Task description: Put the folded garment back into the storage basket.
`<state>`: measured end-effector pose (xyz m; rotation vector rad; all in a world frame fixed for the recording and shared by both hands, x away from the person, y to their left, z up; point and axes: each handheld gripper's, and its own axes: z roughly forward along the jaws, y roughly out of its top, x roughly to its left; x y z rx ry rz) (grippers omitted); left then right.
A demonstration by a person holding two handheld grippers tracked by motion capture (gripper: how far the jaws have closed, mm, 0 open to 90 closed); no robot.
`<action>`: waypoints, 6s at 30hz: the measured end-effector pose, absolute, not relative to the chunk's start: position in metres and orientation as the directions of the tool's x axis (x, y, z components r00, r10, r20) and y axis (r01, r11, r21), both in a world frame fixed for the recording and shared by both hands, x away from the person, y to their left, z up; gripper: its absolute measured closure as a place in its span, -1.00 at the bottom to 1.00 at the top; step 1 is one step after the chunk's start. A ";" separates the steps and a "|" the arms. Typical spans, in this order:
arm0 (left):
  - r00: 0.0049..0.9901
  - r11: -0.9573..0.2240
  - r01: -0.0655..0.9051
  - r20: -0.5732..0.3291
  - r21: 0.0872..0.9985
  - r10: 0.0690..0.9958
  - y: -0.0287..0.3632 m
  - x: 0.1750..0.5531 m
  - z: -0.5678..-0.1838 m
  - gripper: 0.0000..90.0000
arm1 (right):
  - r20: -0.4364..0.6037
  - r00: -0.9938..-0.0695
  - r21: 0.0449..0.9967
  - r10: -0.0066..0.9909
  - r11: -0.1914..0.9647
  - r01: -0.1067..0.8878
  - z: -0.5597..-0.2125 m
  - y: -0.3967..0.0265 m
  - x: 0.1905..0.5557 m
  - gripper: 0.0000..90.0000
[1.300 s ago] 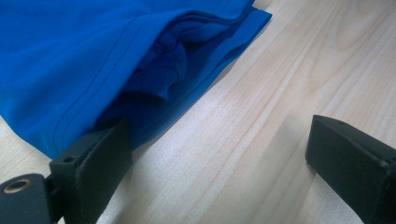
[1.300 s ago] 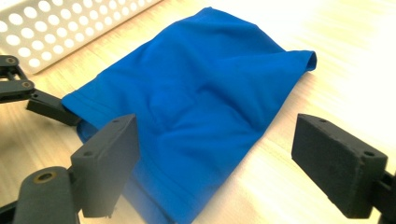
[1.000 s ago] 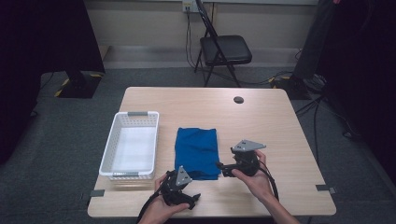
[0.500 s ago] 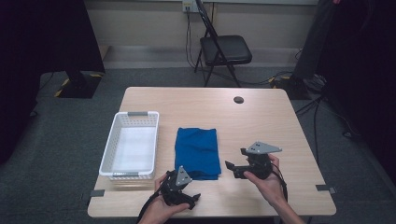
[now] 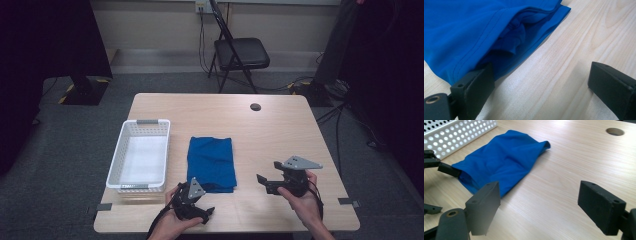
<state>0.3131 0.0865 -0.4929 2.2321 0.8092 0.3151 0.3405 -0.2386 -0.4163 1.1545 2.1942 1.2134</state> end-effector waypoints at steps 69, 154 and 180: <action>0.758 -0.421 0.407 -0.043 0.811 0.651 0.102 0.315 -0.450 -0.65 | -0.012 -0.323 0.718 0.946 0.233 0.655 -0.491 -0.324 0.334 -0.82; 0.742 -0.436 0.395 -0.001 0.809 0.671 0.059 0.402 -0.401 -0.65 | -0.012 -0.322 0.718 0.947 0.232 0.656 -0.491 -0.323 0.335 -0.82; 0.665 -0.388 0.550 -0.107 0.739 0.739 0.067 0.454 -0.434 -0.59 | -0.013 -0.325 0.718 0.946 0.235 0.655 -0.491 -0.323 0.335 -0.82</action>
